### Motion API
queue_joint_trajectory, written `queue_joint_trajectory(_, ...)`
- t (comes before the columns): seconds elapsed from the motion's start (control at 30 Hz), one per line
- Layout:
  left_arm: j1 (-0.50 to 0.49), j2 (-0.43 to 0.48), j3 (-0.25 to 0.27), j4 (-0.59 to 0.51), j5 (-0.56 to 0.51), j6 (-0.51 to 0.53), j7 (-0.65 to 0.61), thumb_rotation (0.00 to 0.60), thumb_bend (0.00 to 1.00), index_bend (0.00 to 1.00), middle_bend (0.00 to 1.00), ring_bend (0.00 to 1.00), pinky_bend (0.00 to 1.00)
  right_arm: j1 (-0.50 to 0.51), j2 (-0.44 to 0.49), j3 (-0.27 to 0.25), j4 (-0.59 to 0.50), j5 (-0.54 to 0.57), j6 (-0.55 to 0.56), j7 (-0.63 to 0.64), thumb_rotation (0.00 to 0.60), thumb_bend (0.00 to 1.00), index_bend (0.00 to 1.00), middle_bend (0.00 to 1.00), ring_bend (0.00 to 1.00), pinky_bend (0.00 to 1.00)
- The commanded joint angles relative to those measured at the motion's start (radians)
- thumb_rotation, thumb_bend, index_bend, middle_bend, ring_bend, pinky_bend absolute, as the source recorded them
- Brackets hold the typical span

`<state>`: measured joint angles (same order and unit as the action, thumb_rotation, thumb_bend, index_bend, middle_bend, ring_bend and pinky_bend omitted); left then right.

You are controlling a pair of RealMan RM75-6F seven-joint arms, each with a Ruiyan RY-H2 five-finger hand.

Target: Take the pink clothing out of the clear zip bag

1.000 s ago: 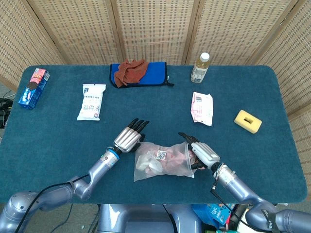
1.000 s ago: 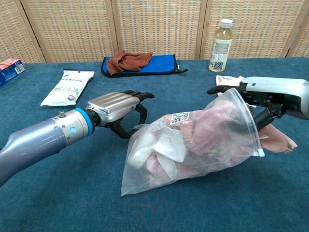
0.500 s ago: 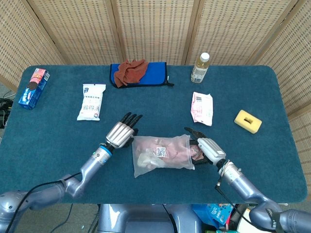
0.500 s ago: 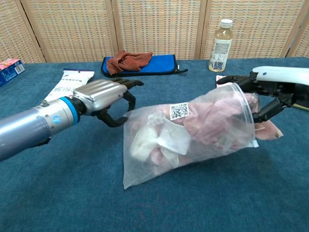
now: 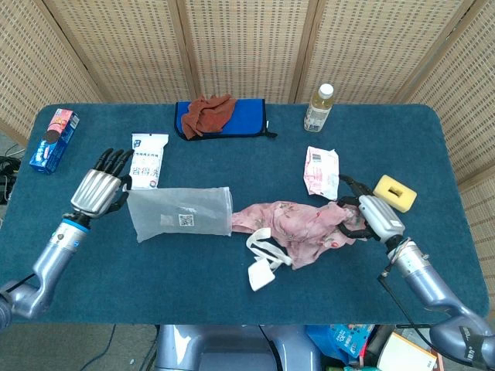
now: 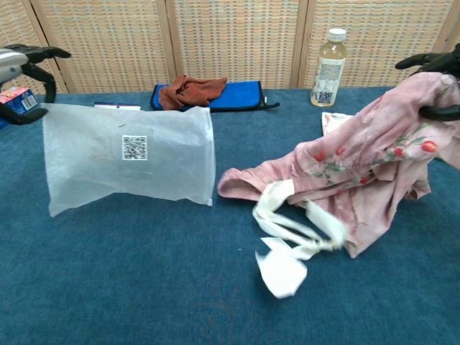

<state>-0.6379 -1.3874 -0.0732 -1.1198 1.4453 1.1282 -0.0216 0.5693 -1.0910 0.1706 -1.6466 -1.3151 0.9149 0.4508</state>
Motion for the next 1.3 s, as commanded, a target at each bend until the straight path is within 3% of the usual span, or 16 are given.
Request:
queue_joint_trajectory(0.03,0.057,0.047,0.028,0.077,0.002,0.026,-0.091,0.6,0.47,0.63,0.0,0.0,0.0,-0.012,0.013,-0.003,0.026,0.006,-0.003,0.018,0.6,0.81,0.71,0.0,0.0,0.0)
queue_joint_trajectory(0.3,0.098,0.015,0.056,0.256,0.011,-0.005,-0.258,0.6,0.46,0.62,0.0,0.0,0.0,-0.036,-0.005,-0.031,0.11,-0.005,-0.008,0.032,0.6,0.81,0.71,0.0,0.0,0.0)
queue_joint_trajectory(0.37,0.098,0.011,0.06,0.273,0.018,-0.011,-0.28,0.6,0.46,0.55,0.0,0.0,0.0,-0.038,-0.007,-0.032,0.117,-0.009,-0.006,0.034,0.6,0.81,0.71,0.0,0.0,0.0)
queue_joint_trajectory(0.4,0.098,0.01,0.063,0.28,0.022,-0.015,-0.284,0.6,0.47,0.44,0.0,0.0,0.0,-0.04,-0.008,-0.032,0.119,-0.011,-0.003,0.035,0.6,0.81,0.69,0.0,0.0,0.0)
queue_joint_trajectory(0.47,0.097,0.016,0.067,0.28,0.025,-0.028,-0.289,0.6,0.43,0.17,0.0,0.0,0.0,-0.044,-0.01,-0.034,0.125,-0.022,0.008,0.031,0.6,0.59,0.48,0.0,0.0,0.0)
queue_joint_trajectory(0.5,0.097,0.026,0.07,0.268,0.022,-0.045,-0.29,0.6,0.34,0.06,0.0,0.0,0.0,-0.047,-0.009,-0.037,0.127,-0.029,0.014,0.025,0.6,0.35,0.27,0.0,0.0,0.0)
queue_joint_trajectory(0.53,0.098,0.043,0.072,0.244,0.019,-0.061,-0.293,0.6,0.24,0.0,0.0,0.0,0.0,-0.051,-0.007,-0.039,0.127,-0.037,0.024,0.02,0.6,0.14,0.09,0.0,0.0,0.0)
queue_joint_trajectory(0.6,0.104,0.088,0.066,0.178,0.014,-0.054,-0.294,0.6,0.13,0.0,0.0,0.0,0.0,-0.066,-0.009,-0.033,0.131,-0.046,0.072,-0.005,0.6,0.0,0.0,0.0,0.0,0.0)
queue_joint_trajectory(0.87,0.224,0.223,0.004,-0.074,-0.063,0.14,-0.197,0.6,0.11,0.0,0.0,0.0,0.0,-0.169,-0.031,-0.027,0.186,-0.143,0.368,-0.142,0.6,0.0,0.0,0.0,0.0,0.0)
queue_joint_trajectory(1.03,0.356,0.264,0.02,-0.21,-0.075,0.314,-0.1,0.6,0.11,0.0,0.0,0.0,0.0,-0.267,-0.023,-0.074,0.175,-0.219,0.53,-0.192,0.6,0.0,0.0,0.0,0.0,0.0)
queue_joint_trajectory(1.3,0.469,0.268,0.056,-0.408,-0.047,0.449,0.044,0.6,0.11,0.0,0.0,0.0,0.0,-0.384,-0.03,-0.136,0.066,-0.265,0.659,-0.368,0.6,0.0,0.0,0.0,0.0,0.0)
